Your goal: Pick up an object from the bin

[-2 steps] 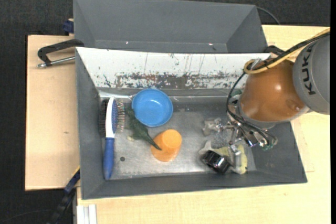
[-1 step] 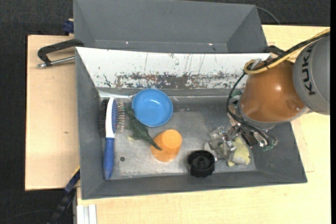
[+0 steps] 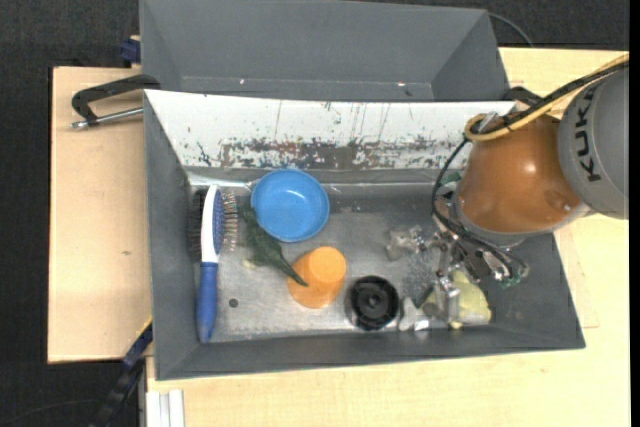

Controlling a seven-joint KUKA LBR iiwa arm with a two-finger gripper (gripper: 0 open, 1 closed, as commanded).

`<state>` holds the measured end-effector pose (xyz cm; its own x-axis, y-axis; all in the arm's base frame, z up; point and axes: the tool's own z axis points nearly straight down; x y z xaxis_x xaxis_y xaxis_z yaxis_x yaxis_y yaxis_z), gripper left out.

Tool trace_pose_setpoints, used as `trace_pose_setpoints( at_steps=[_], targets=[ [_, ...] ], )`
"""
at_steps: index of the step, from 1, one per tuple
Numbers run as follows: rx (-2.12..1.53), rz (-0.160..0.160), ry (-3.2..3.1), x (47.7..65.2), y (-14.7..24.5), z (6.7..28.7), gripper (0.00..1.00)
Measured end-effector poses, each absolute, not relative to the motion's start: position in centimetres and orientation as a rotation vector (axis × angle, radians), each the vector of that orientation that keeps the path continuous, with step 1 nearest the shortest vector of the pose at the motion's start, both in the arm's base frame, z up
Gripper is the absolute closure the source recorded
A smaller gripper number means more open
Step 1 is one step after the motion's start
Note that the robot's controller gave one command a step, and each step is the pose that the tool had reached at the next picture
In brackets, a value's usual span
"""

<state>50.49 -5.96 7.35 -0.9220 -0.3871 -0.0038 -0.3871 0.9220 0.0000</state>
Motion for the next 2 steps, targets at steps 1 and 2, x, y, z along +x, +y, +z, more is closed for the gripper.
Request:
trace_pose_setpoints(
  at_steps=[1, 2],
  targets=[
    [-0.558, -0.005, 3.084, 51.7, -12.7, 8.0, 0.0],
    [-1.062, 0.012, 2.955, 49.5, -14.4, 7.0, 0.0]
  ],
)
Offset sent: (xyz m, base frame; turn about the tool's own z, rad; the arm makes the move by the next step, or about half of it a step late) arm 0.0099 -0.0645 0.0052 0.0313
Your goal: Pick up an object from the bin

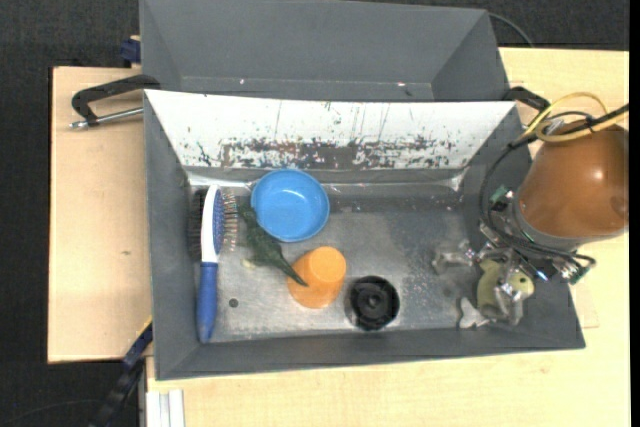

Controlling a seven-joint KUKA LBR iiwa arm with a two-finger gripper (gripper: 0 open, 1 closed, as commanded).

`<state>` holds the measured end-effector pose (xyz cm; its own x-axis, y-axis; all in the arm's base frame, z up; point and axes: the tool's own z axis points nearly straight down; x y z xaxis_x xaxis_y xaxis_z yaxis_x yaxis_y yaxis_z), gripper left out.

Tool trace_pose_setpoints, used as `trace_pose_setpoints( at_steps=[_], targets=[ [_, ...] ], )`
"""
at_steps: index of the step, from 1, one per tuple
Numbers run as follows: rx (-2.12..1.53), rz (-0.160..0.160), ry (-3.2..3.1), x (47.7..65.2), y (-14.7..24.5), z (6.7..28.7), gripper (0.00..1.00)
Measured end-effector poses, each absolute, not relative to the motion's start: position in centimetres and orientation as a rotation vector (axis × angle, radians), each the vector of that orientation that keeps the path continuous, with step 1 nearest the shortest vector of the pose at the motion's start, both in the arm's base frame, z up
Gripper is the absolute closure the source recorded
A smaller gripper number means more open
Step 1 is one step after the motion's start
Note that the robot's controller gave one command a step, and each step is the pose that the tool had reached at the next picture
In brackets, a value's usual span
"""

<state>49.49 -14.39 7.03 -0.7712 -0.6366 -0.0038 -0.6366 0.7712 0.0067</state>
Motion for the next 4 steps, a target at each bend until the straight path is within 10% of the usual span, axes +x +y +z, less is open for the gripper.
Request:
trace_pose_setpoints(
  at_steps=[1, 2, 3, 4],
  targets=[
    [-1.063, 0.003, 2.954, 49.6, -14.6, 7.1, 1.0],
    [-1.061, 0.002, 2.953, 49.6, -14.7, 7.1, 0.0],
    [-1.063, 0.002, 2.954, 49.6, -14.7, 7.1, 1.0],
    [-1.054, -0.01, 2.946, 49.8, -13.8, 20.5, 1.0]
  ],
)
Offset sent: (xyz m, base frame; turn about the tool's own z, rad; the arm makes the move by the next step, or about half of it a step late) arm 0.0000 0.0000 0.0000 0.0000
